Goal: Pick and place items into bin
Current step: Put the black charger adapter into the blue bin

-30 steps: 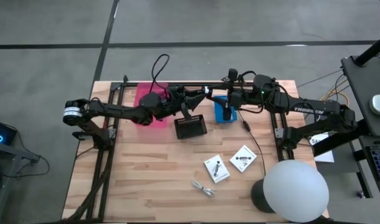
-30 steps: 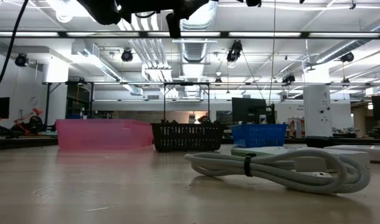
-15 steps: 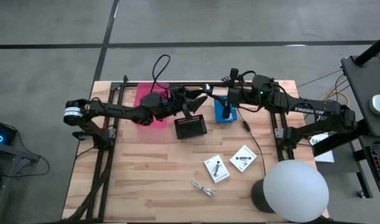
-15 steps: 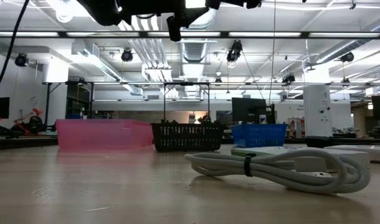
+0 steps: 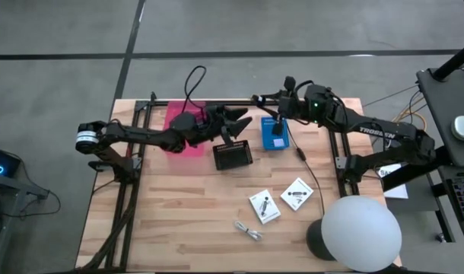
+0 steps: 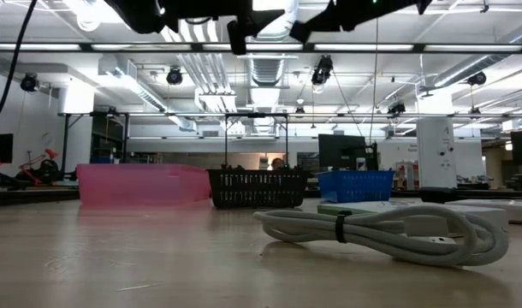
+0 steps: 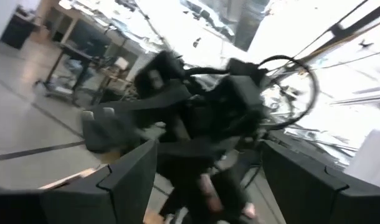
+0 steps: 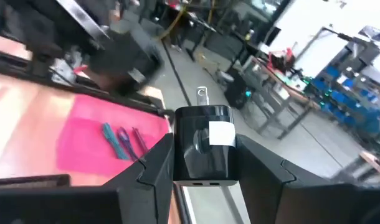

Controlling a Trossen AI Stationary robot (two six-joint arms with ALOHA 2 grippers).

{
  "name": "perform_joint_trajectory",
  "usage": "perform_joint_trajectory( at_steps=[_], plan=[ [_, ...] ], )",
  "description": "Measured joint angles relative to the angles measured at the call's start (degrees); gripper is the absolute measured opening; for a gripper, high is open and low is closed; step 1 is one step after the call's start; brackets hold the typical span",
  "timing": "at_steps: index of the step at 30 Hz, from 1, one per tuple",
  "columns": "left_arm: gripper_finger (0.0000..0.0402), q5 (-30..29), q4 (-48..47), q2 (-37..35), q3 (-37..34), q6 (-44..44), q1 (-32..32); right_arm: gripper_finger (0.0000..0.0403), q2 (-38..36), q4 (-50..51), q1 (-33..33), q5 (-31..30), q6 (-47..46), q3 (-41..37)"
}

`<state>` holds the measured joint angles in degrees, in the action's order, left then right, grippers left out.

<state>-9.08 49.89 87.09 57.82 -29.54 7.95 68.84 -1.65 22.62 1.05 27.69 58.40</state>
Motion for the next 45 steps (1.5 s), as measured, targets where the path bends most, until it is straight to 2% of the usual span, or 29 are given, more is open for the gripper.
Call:
perform_joint_trajectory(
  at_steps=[5,15,17,21,27,31,37,45],
  plan=[
    [0.0269,0.0,-0.3,-1.6,-0.1,0.5,0.1,0.0128,0.2,4.0,2.3,-0.2,-0.8,-0.2],
    [0.027,-0.2,-7.2,-3.0,-0.1,0.5,0.3,0.0128,0.1,13.8,8.2,0.3,-5.5,-1.6],
    [0.027,-0.2,-7.3,-3.0,-0.1,0.5,0.3,0.0128,0.4,14.9,9.1,1.8,-6.9,-2.4],
    [0.027,-0.2,-7.3,-3.1,-0.1,0.5,0.3,0.0128,0.6,14.8,11.3,6.7,-8.2,-5.0],
    [0.027,0.0,-7.5,-3.2,-0.1,0.5,0.3,0.0128,0.7,14.4,14.0,8.7,-9.3,-10.6],
    [0.027,0.1,-8.2,-3.2,-0.1,0.5,0.3,0.0128,2.0,9.3,15.1,8.4,-10.5,-15.1],
    [0.027,0.4,-8.5,-3.2,-0.1,0.4,0.3,0.0129,7.4,6.2,15.4,8.6,-12.4,-18.1],
    [0.027,1.3,-8.6,-3.2,-0.1,0.1,0.3,0.0129,14.8,6.1,15.3,10.1,-12.3,-18.0]
  ],
)
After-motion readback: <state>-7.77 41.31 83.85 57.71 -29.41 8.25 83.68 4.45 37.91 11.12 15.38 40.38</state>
